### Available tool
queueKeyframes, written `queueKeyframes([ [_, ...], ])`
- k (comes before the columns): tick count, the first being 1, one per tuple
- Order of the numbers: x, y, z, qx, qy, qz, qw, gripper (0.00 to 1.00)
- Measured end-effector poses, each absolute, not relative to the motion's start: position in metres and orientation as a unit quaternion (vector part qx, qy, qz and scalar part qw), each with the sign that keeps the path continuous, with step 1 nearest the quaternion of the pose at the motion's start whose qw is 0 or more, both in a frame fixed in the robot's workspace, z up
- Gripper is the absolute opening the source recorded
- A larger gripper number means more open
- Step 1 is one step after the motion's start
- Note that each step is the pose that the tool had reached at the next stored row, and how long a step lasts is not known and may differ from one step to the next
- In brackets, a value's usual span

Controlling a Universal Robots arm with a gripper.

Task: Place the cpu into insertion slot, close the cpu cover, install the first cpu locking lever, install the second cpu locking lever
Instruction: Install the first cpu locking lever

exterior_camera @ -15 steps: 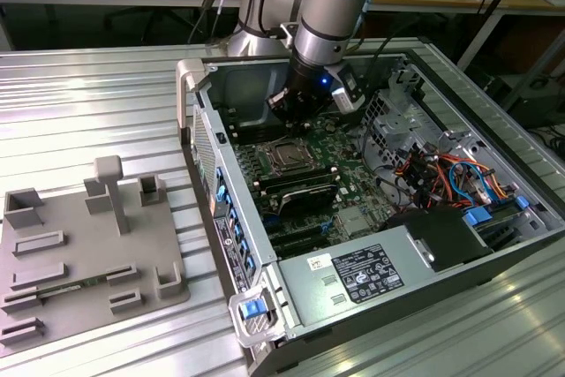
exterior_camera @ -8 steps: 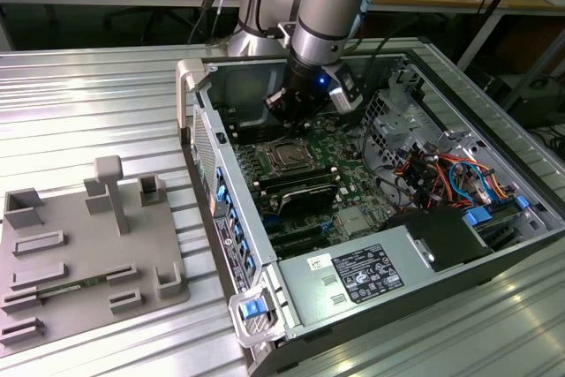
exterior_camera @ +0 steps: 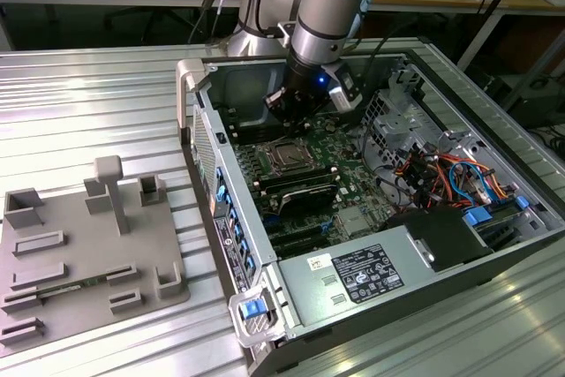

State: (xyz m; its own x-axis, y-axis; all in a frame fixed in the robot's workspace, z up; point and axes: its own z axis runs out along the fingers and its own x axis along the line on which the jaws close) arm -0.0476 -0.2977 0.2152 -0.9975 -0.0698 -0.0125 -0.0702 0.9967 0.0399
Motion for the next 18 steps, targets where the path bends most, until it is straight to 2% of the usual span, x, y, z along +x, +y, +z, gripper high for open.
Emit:
queueKeyframes([
  [18, -0.0453, -0.2965, 0.2077, -0.035, 0.999, 0.020, 0.005, 0.11],
])
